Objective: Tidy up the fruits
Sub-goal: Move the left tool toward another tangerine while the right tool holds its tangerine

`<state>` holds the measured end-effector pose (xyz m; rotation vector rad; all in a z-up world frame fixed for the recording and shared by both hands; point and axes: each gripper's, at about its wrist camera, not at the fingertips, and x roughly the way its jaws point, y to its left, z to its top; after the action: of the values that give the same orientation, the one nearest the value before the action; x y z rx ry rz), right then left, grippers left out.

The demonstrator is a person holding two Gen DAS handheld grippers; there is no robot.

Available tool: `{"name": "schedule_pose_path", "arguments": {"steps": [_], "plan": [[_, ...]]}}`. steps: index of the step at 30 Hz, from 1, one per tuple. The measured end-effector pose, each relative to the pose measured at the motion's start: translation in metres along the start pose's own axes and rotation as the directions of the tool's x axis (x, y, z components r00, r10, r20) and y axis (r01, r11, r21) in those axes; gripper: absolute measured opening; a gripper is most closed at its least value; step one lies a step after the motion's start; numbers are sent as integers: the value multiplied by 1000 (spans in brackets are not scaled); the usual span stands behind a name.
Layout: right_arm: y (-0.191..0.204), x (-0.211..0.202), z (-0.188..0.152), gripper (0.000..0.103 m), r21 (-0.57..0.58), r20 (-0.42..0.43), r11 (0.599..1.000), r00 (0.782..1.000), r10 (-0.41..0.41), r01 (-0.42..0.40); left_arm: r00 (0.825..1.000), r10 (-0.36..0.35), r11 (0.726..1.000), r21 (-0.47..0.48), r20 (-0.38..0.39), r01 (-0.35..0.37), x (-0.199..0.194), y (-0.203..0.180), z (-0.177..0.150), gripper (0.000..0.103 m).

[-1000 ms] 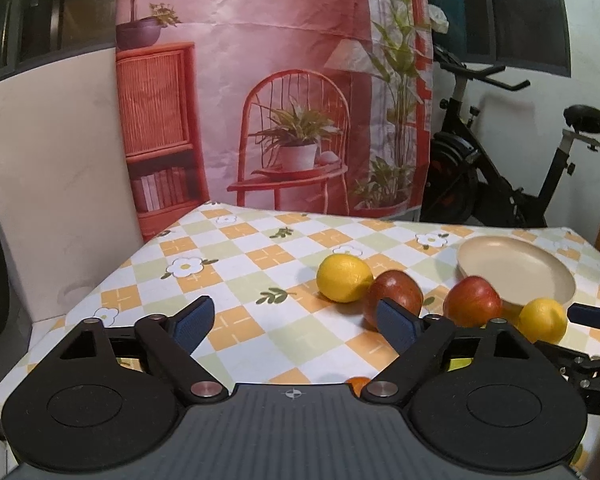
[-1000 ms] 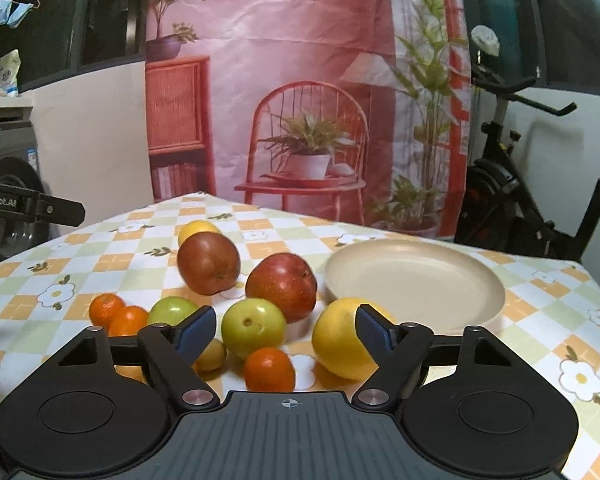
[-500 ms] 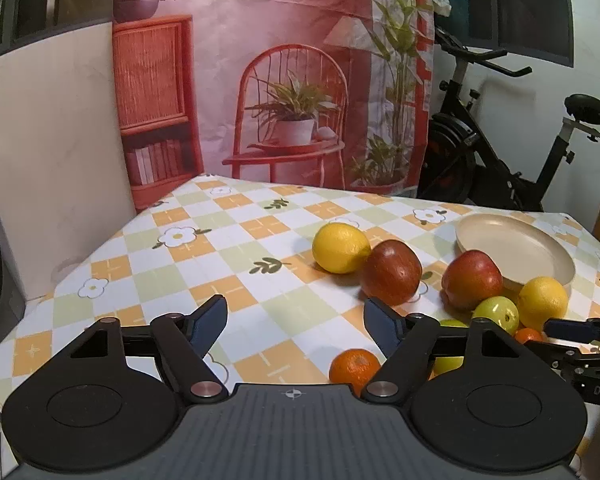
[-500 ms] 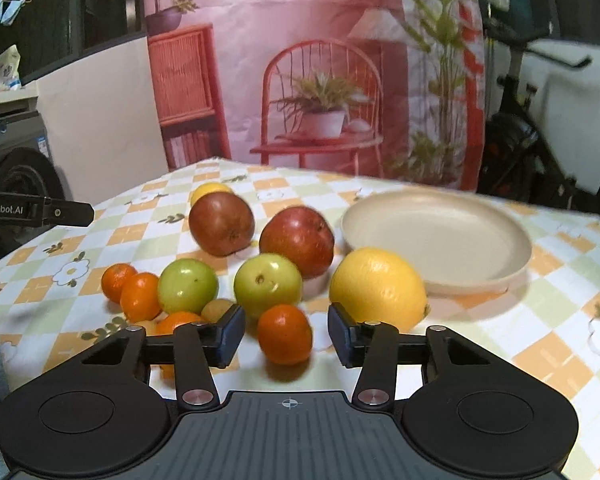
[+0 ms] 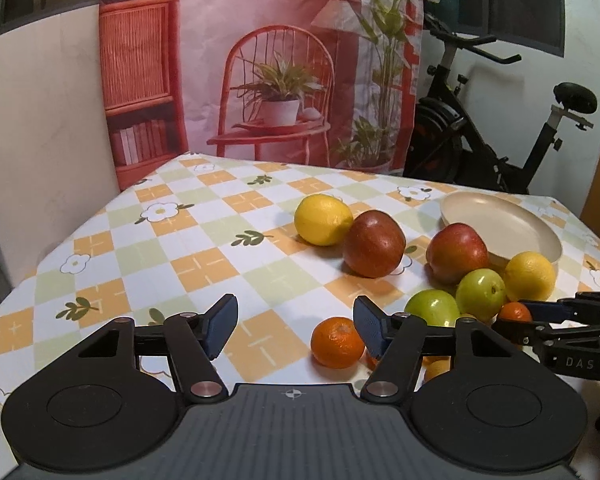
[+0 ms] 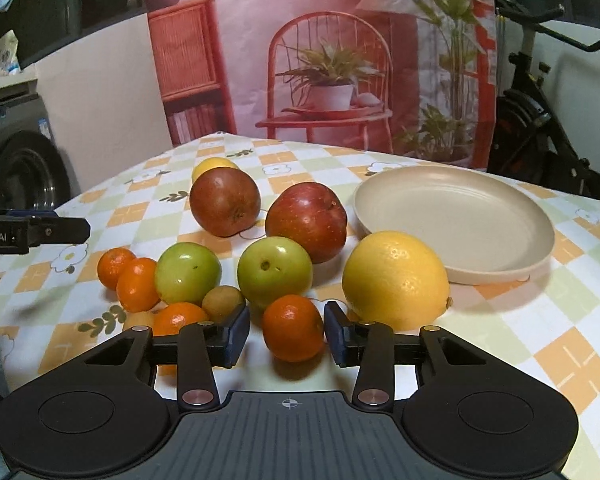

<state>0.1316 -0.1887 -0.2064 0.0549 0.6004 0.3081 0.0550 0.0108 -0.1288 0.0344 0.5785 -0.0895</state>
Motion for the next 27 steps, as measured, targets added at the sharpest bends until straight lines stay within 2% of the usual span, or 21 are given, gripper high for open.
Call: {"name": "schedule_pose_path", "arguments": {"steps": [8,22,27], "plan": [[-7,-5,-2,38,40,3,999,1000,8,-8,1000,-25,1000,3,-17,25,5,-3,-4,67],[-9,-10,-3,33,35,12,999,1000,15,-15,999,-38,999,-4,-33,38,10,-4,-8,66],[-10,-11,-4,30,41,17,999,1000,18,-18,996,-65,998,-18,-63,64,14,-1,-9,58]]}}
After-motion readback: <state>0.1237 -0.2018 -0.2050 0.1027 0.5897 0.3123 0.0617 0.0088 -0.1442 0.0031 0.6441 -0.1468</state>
